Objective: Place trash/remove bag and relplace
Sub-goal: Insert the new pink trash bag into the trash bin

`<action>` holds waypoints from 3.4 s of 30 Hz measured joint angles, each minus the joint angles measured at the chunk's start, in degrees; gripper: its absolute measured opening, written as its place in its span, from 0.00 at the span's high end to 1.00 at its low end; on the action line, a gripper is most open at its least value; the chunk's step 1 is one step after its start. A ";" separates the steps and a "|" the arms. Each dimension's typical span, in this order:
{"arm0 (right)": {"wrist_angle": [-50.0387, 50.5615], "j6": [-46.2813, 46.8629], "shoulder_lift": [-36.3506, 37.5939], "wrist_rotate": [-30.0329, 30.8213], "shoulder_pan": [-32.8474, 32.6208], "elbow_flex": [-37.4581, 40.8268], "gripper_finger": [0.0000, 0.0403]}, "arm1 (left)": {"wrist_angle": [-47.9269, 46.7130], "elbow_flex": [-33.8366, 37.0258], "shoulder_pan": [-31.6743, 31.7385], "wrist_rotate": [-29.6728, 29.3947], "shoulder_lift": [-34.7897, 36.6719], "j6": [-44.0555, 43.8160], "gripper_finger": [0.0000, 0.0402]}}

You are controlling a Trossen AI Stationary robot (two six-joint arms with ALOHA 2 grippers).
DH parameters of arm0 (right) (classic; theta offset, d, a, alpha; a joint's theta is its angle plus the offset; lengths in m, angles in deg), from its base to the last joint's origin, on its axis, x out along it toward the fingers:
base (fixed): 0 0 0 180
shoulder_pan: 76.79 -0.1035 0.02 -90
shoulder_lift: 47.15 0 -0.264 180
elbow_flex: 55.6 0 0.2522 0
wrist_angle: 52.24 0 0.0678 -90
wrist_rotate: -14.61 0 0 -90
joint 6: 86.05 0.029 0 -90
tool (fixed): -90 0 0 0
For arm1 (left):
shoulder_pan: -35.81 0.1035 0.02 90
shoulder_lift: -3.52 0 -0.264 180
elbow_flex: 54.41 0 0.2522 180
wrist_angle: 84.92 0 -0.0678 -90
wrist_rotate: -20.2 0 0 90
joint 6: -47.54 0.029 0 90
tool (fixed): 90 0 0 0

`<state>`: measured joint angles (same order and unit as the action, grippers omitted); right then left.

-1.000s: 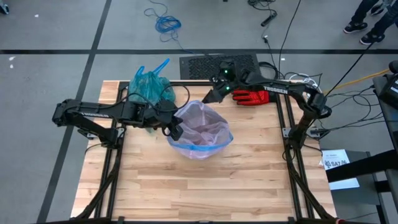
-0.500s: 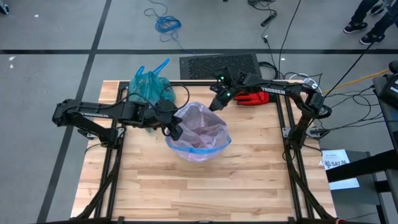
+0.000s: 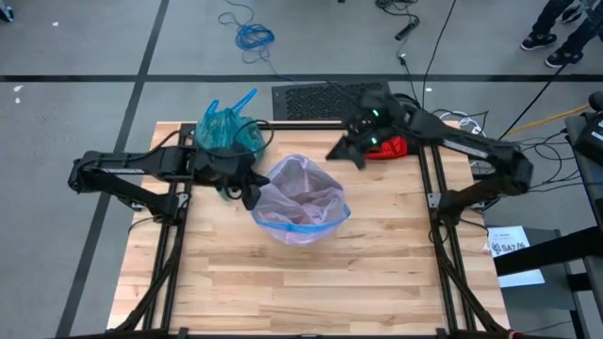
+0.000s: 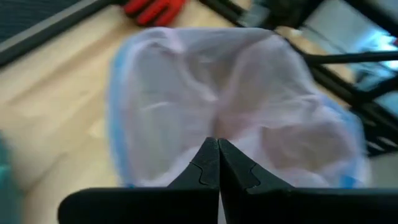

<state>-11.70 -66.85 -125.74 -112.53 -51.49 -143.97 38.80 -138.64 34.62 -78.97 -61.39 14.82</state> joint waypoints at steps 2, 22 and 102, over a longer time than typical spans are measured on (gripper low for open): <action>-1.15 2.93 2.61 2.55 -5.97 0.00 1.00 | 1.53 0.00 0.69 4.25 0.37 0.61 1.00; 9.31 27.81 -25.51 68.34 -45.73 -31.72 1.00 | -6.57 0.02 11.44 33.22 3.40 17.12 1.00; 35.70 41.78 -32.36 51.76 -45.76 -57.19 0.49 | 1.60 0.02 13.18 36.40 -4.60 18.18 1.00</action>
<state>24.00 -25.07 -158.10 -60.77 -97.24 -201.16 40.40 -138.62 47.80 -42.57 -65.99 32.99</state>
